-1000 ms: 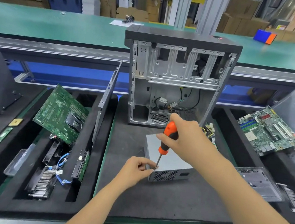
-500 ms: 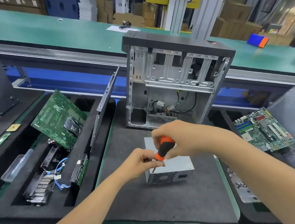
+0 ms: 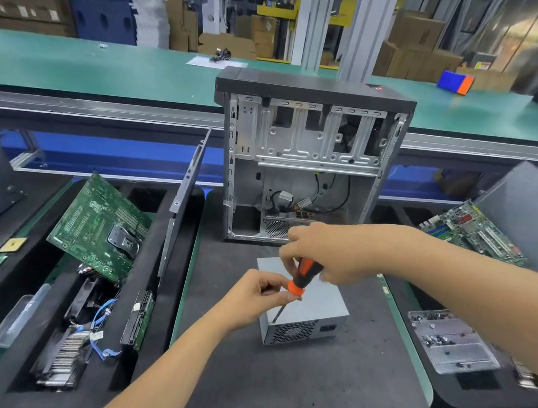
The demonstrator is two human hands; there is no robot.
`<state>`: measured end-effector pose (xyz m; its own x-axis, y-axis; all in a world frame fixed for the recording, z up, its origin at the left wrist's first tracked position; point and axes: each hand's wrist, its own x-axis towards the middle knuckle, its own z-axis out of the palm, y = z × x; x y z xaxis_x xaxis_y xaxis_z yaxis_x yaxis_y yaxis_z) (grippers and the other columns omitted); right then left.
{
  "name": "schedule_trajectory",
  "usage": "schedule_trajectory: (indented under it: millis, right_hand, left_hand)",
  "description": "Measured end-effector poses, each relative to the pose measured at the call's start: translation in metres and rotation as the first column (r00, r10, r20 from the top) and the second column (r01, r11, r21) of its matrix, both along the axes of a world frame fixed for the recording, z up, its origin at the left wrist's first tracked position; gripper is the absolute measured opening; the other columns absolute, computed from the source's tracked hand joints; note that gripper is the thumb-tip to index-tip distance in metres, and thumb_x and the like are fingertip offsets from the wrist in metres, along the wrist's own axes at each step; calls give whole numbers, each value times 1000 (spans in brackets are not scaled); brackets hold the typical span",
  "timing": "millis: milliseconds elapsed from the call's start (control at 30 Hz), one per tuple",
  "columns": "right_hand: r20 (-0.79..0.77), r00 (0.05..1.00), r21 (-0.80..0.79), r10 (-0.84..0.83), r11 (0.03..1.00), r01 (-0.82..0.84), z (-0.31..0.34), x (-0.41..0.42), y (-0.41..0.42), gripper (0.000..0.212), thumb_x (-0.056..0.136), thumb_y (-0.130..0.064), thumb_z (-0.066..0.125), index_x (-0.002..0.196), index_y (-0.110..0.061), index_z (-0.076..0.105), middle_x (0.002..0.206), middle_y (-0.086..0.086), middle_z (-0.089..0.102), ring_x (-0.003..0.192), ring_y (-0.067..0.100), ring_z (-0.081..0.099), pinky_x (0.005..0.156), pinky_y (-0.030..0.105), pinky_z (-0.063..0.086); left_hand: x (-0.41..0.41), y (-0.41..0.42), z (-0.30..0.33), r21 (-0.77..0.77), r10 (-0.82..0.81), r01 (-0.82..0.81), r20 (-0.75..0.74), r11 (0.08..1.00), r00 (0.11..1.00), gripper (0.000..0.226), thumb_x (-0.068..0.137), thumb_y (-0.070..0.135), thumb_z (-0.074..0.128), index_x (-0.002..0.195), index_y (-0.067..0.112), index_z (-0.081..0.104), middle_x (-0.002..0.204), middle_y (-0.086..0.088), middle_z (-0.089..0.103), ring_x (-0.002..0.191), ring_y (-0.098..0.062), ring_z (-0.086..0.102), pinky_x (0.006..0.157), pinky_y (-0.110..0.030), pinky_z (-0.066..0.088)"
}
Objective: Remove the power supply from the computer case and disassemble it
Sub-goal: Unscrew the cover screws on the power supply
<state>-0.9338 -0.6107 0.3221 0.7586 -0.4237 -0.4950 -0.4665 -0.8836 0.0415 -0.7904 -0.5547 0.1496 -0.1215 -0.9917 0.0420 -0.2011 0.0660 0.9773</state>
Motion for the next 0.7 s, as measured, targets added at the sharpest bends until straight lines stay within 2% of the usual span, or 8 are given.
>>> schedule_trajectory:
  millis: [67, 133, 233, 367, 433, 533, 600, 700]
  right_hand:
    - [73, 990, 7, -123, 992, 123, 1, -1, -2, 47, 84, -50, 65, 121, -27, 48, 95, -7, 44, 92, 18, 57, 74, 34, 48]
    - [124, 951, -50, -284, 955, 292, 0, 2, -3, 68, 80, -75, 44, 106, -13, 54, 73, -1, 53, 61, 20, 66, 59, 32, 51]
    - [121, 957, -188, -263, 941, 282, -11, 9, -2, 62, 92, -67, 29, 73, -11, 46, 62, 5, 52, 53, 24, 58, 49, 30, 41]
    - [81, 995, -305, 57, 952, -30, -16, 11, 1, 14, 100, -29, 43, 105, -17, 49, 93, 2, 42, 72, 22, 47, 50, 29, 30]
    - [46, 990, -182, 130, 976, -120, -14, 10, 0, 28, 91, -10, 52, 114, -25, 48, 97, -4, 31, 85, 20, 44, 52, 28, 31]
    - [118, 993, -33, 13, 999, -9, -6, 8, -1, 37, 87, -37, 65, 117, -28, 46, 97, -7, 36, 89, 18, 45, 63, 31, 39]
    - [144, 983, -188, -112, 972, 138, -4, 12, -1, 55, 81, -69, 52, 98, -18, 48, 83, -3, 40, 70, 20, 48, 52, 30, 35]
    - [121, 981, -357, -150, 916, 184, -10, 19, 2, 63, 92, -67, 30, 70, -10, 45, 65, 1, 40, 54, 17, 42, 50, 30, 35]
  left_hand:
    - [-3, 0, 0, -2, -3, 3, -14, 1000, 1000, 8, 91, 24, 68, 93, 21, 76, 60, 1, 18, 64, -24, 18, 68, -28, 26]
    - [-4, 1, 0, 0, 6, -6, -6, 1000, 1000, 7, 92, 24, 68, 88, 25, 74, 59, 7, 18, 61, -17, 18, 66, -29, 24]
    - [-3, -1, 0, -28, 2, -1, 25, 1000, 1000, 27, 90, 23, 69, 67, 36, 66, 58, 7, 16, 59, -16, 18, 68, -29, 31]
    - [2, -4, -1, -11, 35, -35, -5, 999, 999, 25, 87, 30, 72, 80, 7, 68, 61, 2, 17, 67, -29, 20, 92, -31, 48]
    - [6, -6, -4, 16, 16, -16, -37, 1000, 999, 30, 82, 37, 74, 84, 7, 71, 62, -5, 25, 68, -25, 29, 96, -27, 46]
    - [7, -5, -6, 13, -28, 28, -66, 1000, 997, 30, 83, 36, 74, 82, 6, 71, 63, -12, 24, 83, -23, 47, 90, -18, 48]
    - [7, -7, -9, 8, -14, 14, -89, 1000, 996, 42, 84, 31, 73, 85, -10, 63, 62, -7, 21, 80, -24, 45, 90, -16, 49]
    - [7, -8, -9, 20, -4, 6, -89, 1000, 996, 46, 84, 31, 73, 90, -13, 61, 62, -13, 28, 79, -23, 42, 88, -12, 48]
